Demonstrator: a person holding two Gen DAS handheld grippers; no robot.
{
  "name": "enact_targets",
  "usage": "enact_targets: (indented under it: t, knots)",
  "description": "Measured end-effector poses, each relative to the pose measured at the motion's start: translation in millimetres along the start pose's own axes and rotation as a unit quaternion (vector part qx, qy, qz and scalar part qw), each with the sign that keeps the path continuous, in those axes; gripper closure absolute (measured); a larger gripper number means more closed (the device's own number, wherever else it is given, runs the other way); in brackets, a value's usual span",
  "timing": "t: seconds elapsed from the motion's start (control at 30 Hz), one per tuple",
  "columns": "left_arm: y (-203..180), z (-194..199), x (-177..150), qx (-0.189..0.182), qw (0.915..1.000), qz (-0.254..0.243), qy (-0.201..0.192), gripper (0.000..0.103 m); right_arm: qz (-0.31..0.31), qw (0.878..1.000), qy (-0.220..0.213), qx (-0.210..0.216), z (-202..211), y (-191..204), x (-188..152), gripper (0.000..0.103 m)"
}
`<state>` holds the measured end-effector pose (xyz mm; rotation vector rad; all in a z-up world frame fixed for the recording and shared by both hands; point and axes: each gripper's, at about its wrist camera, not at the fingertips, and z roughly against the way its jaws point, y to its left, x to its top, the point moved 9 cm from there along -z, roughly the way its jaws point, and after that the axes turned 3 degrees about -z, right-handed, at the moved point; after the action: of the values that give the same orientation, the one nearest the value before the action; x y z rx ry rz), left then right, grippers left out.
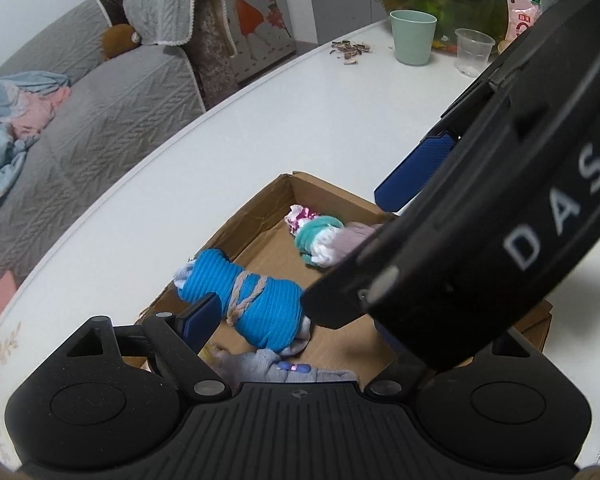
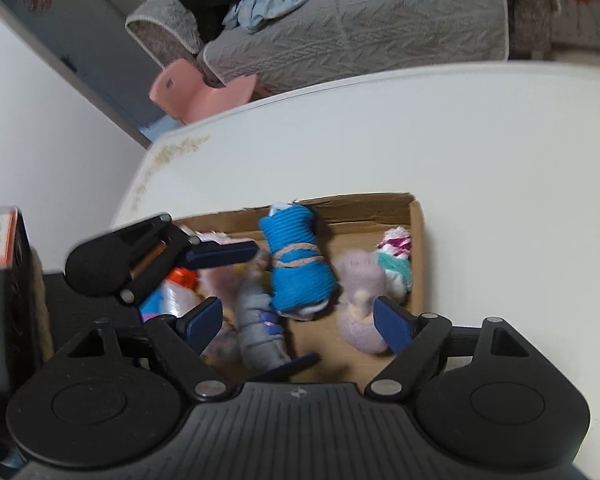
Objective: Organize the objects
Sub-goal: 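Open both tools to release the bundles into the tray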
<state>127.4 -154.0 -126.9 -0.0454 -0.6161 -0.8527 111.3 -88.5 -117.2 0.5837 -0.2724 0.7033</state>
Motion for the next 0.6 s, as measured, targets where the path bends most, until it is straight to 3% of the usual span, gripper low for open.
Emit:
enact_targets:
  t: [0.6]
  knots:
    - [-3,-1,8,0.002,0.9999,0.012,0.003,0.017,0.003,0.999,-0.010,-0.047,-5,-16,3,0.021]
